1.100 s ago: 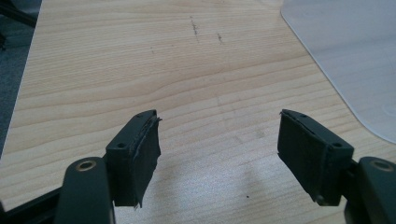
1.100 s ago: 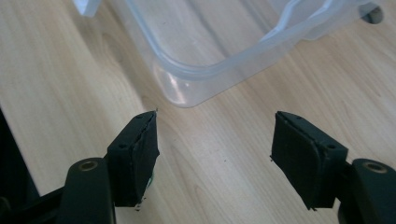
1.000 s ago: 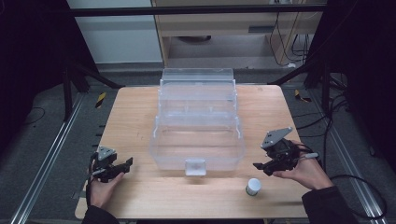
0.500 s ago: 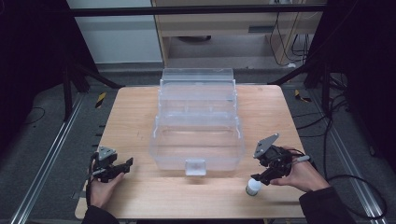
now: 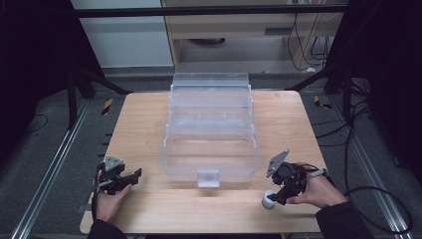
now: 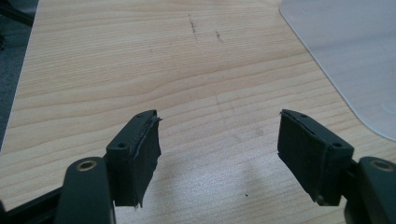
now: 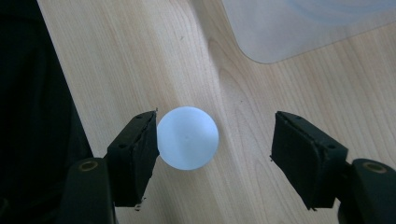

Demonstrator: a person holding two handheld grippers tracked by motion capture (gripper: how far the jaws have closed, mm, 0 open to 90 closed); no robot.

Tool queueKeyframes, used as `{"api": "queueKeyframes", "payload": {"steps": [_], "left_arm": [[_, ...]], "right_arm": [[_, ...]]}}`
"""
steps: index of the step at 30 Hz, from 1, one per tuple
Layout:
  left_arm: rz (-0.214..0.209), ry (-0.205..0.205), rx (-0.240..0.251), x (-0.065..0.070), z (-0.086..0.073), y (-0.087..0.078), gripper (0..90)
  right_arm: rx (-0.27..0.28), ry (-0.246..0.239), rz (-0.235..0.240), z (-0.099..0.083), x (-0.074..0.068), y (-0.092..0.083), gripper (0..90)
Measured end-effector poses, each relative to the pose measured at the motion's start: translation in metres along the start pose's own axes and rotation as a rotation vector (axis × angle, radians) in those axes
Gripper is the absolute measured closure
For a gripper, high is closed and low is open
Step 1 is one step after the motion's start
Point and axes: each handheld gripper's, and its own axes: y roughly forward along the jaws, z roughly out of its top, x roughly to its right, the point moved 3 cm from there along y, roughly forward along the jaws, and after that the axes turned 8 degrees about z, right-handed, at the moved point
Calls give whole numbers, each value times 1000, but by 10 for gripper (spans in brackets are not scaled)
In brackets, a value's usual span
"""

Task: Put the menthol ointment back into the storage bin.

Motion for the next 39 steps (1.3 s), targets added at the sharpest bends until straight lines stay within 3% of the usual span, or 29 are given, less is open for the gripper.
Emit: {"api": "queueKeyframes", "payload": {"steps": [9,20,39], "left_arm": [[1,1,-2,0,0,0,293],[1,2,2,0,0,-1,293],[1,1,5,0,1,-1,294]], "right_arm": [[-39,-21,32,-1,-3,9,335],[-124,-68,65,1,-7,24,352],[-202,-86,71,1,-4,35,446]]}}
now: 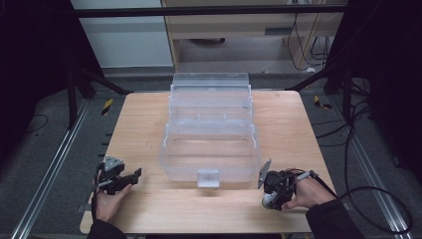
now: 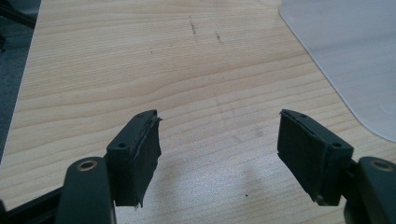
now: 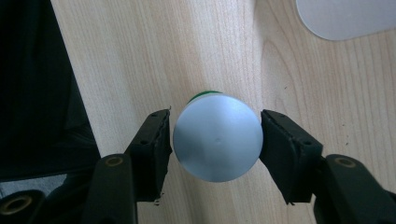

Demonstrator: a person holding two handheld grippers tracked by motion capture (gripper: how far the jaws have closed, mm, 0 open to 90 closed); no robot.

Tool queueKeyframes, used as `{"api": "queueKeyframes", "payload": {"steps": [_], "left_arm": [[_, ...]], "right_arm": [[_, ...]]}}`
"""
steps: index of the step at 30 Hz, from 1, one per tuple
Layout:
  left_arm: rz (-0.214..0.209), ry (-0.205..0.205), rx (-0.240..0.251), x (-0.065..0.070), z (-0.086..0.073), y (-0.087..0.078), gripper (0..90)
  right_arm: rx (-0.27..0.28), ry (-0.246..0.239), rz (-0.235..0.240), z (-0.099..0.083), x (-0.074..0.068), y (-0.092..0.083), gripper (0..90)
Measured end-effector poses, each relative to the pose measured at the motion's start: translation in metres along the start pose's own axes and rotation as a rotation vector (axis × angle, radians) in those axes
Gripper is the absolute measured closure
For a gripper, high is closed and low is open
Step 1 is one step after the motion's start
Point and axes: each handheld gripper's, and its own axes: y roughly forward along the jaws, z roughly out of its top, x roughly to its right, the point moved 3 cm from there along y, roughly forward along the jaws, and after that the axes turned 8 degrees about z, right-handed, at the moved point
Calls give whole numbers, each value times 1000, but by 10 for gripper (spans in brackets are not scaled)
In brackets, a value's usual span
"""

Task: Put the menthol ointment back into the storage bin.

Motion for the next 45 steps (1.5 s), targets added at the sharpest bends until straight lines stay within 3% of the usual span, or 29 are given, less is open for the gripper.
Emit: {"api": "queueKeyframes", "payload": {"steps": [21,45], "left_arm": [[2,0,0,0,0,0,296],[-1,2,-4,0,0,0,296]], "right_arm": [[-15,15,17,0,2,-1,504],[85,28,-38,13,0,-66,504]]}}
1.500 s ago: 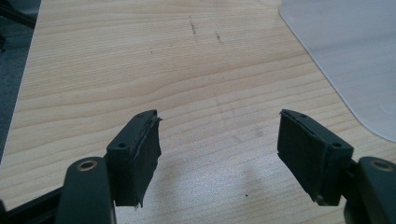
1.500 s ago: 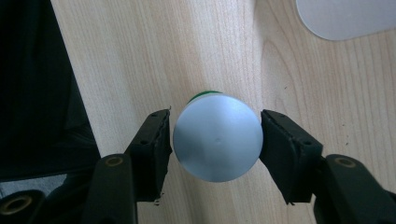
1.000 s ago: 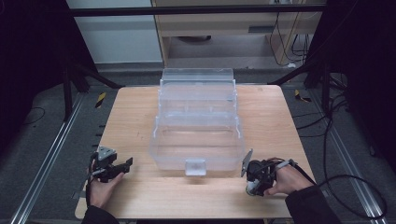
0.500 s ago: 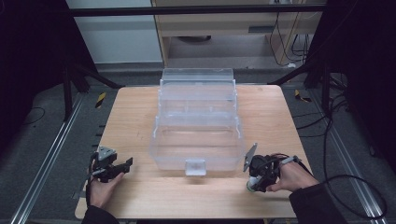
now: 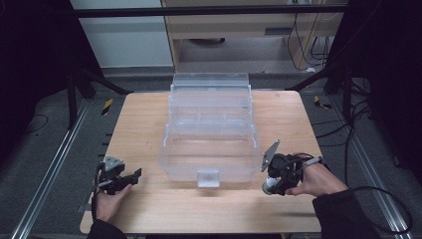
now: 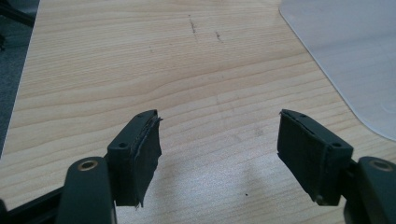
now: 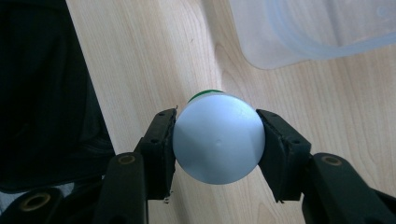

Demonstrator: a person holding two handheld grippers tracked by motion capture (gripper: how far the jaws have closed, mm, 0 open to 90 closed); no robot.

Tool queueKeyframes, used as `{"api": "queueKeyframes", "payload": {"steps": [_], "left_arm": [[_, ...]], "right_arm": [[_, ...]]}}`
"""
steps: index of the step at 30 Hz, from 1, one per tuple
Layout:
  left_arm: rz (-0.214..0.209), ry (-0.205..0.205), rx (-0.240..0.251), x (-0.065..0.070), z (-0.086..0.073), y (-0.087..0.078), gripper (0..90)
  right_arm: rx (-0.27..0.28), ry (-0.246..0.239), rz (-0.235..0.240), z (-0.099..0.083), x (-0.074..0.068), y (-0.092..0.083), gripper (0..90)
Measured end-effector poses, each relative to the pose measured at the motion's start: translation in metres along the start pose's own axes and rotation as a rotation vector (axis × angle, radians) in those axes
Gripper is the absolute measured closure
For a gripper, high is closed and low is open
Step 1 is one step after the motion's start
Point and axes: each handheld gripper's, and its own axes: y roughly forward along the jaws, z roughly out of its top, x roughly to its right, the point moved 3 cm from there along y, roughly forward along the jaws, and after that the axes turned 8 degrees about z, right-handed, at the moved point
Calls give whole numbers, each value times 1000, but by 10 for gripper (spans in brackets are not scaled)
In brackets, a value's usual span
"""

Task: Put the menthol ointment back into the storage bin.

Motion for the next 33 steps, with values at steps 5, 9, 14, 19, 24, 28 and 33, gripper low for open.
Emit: {"api": "queueKeyframes", "payload": {"steps": [5,9,14,19,24,28,33], "left_arm": [[-1,-3,1,0,0,0,296],[-2,-1,-3,0,0,0,296],[-2,0,-4,0,0,0,296],[-2,-2,-3,0,0,0,296],[-2,-1,-3,0,0,0,296],[-1,-5,1,0,0,0,296],[-1,-1,0,0,0,0,296]], "right_arm": [[13,-3,-8,5,1,-12,504],[27,-11,-15,12,3,-21,504],[30,-10,-22,19,5,-30,504],[44,-14,-27,26,6,-38,504],[59,-18,-35,34,9,-44,504],[68,-19,-38,40,13,-49,504],[78,-18,-49,48,19,-52,504]]}}
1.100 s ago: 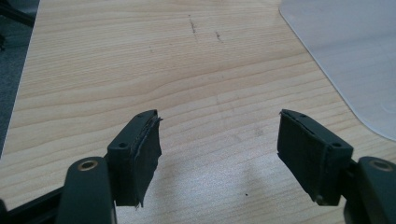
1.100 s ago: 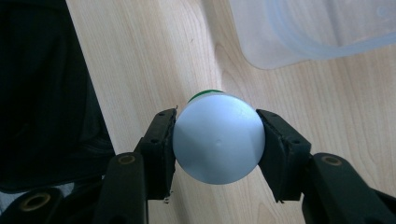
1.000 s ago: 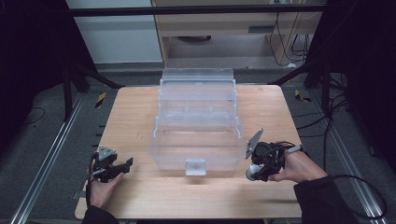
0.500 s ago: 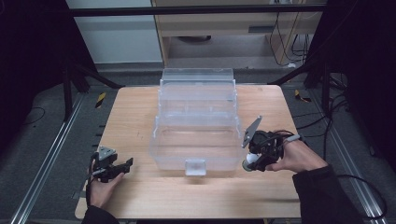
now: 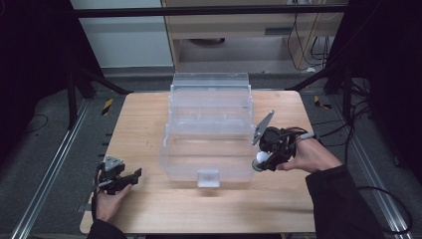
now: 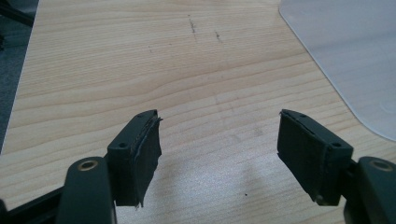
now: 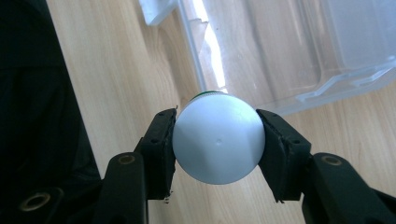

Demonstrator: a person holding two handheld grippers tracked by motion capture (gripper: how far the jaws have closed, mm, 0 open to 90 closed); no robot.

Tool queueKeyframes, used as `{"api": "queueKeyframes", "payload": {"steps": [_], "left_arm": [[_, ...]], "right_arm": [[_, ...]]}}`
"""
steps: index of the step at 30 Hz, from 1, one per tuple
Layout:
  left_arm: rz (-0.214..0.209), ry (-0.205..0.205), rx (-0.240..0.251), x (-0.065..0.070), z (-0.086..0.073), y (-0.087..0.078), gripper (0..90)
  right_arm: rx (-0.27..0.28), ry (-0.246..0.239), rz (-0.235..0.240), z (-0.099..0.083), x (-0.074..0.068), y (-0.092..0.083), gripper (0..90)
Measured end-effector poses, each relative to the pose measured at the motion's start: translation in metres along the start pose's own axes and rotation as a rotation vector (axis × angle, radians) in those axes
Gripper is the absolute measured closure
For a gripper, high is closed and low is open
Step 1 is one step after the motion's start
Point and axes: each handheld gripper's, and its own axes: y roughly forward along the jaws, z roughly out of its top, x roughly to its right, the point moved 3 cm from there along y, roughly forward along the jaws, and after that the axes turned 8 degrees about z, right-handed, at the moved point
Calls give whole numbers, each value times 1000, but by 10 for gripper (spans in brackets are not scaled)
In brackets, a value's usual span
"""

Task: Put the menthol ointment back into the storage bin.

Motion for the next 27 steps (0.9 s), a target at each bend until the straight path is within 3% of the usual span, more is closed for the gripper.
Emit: {"api": "queueKeyframes", "payload": {"steps": [13,27], "left_arm": [[-1,-1,-1,0,0,0,297],[-2,-1,1,0,0,0,297]], "right_arm": [[15,17,-3,14,15,8,504],[3,14,-6,24,28,28,504]]}}
